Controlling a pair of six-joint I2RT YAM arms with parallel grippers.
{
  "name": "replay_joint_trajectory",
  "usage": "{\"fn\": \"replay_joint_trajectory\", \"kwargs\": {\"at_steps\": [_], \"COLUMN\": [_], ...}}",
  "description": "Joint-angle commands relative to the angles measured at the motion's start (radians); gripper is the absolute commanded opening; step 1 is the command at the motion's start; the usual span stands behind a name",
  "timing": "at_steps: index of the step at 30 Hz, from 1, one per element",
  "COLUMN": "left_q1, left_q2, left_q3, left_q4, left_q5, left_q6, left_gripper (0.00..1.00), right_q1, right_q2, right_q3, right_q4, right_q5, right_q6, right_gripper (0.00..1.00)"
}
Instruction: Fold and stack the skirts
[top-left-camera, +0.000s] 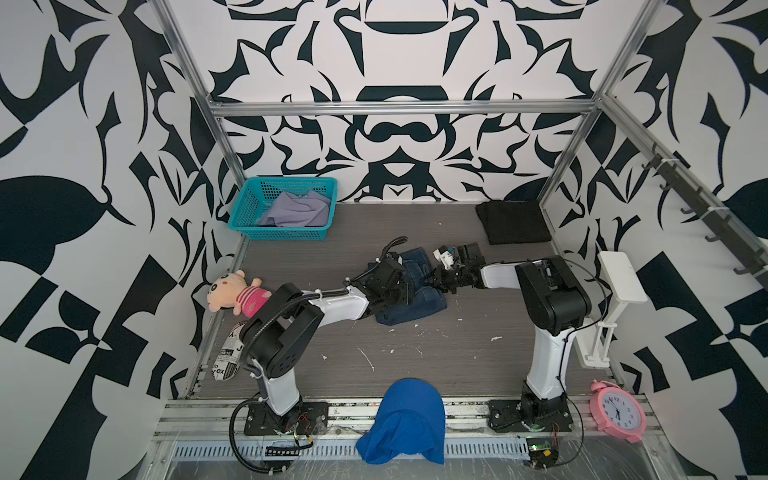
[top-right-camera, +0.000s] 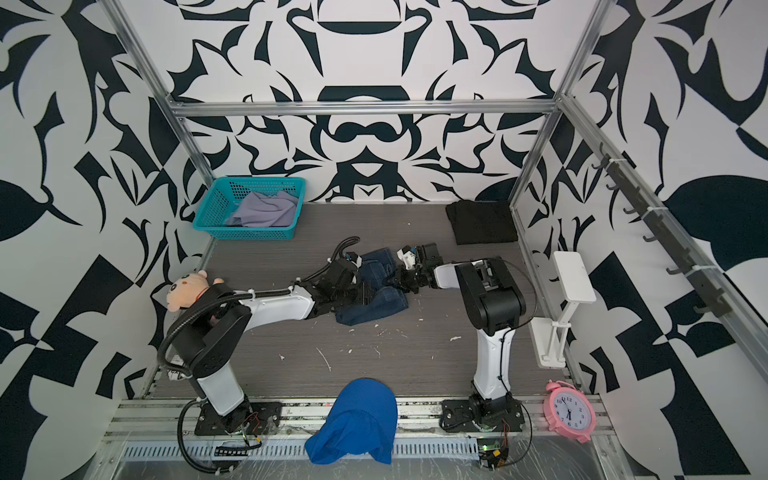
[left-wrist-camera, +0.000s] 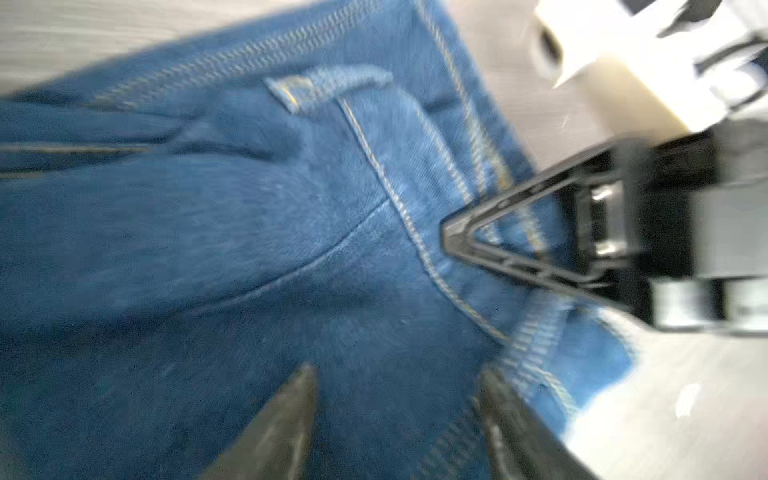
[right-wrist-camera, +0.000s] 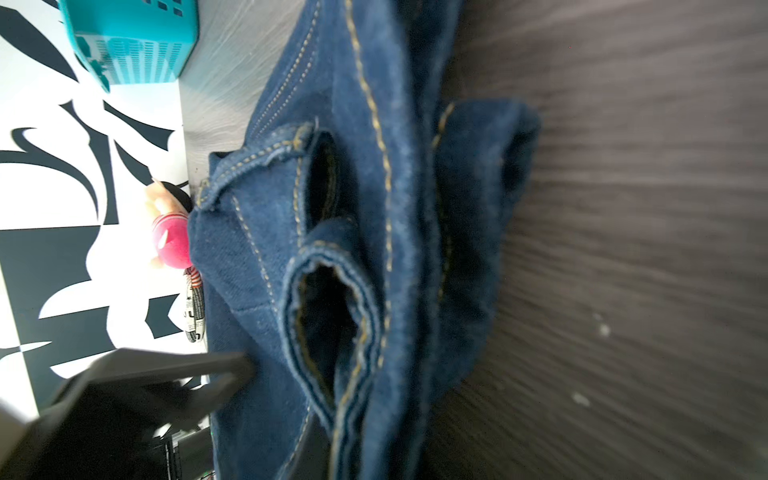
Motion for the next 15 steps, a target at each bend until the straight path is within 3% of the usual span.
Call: {"fn": "replay_joint_trajectory", "kwargs": {"at_steps": [1, 3, 5, 8, 9, 11, 15], "left_q1": [-0.006, -0.005, -0.003, 0.014, 0.049, 0.125, 0.203], "left_q2": [-0.126, -0.203, -0.298, -0.420, -0.444, -0.447, -0.447], "left_q3": [-0.016, -0.029, -0.102, -0.250, -0.276, -0.281, -0.272], "left_q4": [0.038, 0.091, 0.239, 0.500, 0.539, 0.517, 0.431], "left_q5": [-0.012, 0.002, -0.016, -0.149, -0.128, -0.051, -0.060], "left_q6": [0.085, 0.145, 0.184, 0.185, 0.170, 0.158, 0.162], "left_gripper": [0.93, 1.00, 0.99, 0.99, 0.99, 0.99, 0.99], "right_q1": [0.009, 0.006, -0.001, -0.022, -0.028, -0.039, -0.061], "right_q2": [-0.040, -0.070, -0.101, -0.141, -0.154, -0.173, -0.199], "right_q3": [0.039, 0.066, 0.093, 0.142, 0.162, 0.206, 0.289], "right_q4": [-0.102, -0.124, -0.145, -0.201, -0.229, -0.288, -0.379], "right_q5": [0.077, 0.090, 0.099, 0.106, 0.114, 0.133, 0.159], "right_q6": [-0.028, -0.048, -0.067, -0.111, -0.132, -0.182, -0.248], "right_gripper": [0.00, 0.00, 0.00, 0.00, 0.00, 0.00, 0.00]}}
